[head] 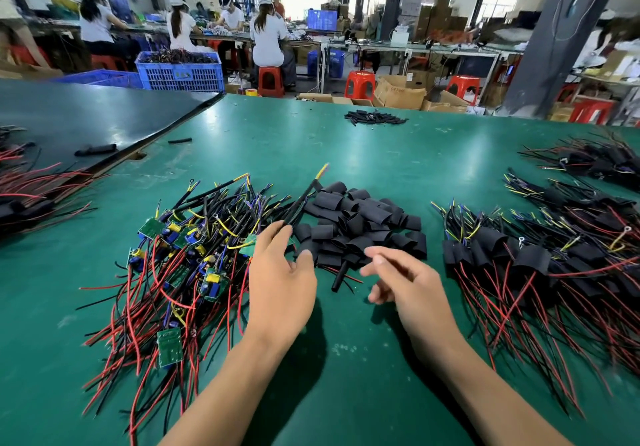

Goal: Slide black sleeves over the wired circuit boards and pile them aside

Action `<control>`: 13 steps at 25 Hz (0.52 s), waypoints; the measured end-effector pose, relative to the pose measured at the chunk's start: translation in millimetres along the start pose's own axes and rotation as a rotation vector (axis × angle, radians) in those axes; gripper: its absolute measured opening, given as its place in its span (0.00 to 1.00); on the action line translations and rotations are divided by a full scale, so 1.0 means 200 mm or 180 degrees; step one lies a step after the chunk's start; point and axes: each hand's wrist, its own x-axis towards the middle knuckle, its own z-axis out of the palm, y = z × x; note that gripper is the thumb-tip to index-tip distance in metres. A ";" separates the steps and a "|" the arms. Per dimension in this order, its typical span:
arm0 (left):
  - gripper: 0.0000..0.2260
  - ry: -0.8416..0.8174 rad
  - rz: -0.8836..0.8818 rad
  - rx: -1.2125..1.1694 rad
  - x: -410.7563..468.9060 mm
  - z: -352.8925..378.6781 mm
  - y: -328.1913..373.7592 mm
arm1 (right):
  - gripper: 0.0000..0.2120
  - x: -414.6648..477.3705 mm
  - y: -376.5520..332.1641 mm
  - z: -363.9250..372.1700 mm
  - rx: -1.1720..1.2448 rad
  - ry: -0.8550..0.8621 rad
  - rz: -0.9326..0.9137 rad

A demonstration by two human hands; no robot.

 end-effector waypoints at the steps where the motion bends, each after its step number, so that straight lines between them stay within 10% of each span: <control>1: 0.16 -0.0004 0.0044 -0.0124 -0.01 0.01 0.01 | 0.09 -0.01 0.00 0.01 -0.0021 -0.0161 -0.0026; 13: 0.09 -0.0414 0.1103 -0.0307 -0.19 0.12 0.06 | 0.06 -0.06 0.00 0.06 0.0475 -0.1083 0.0225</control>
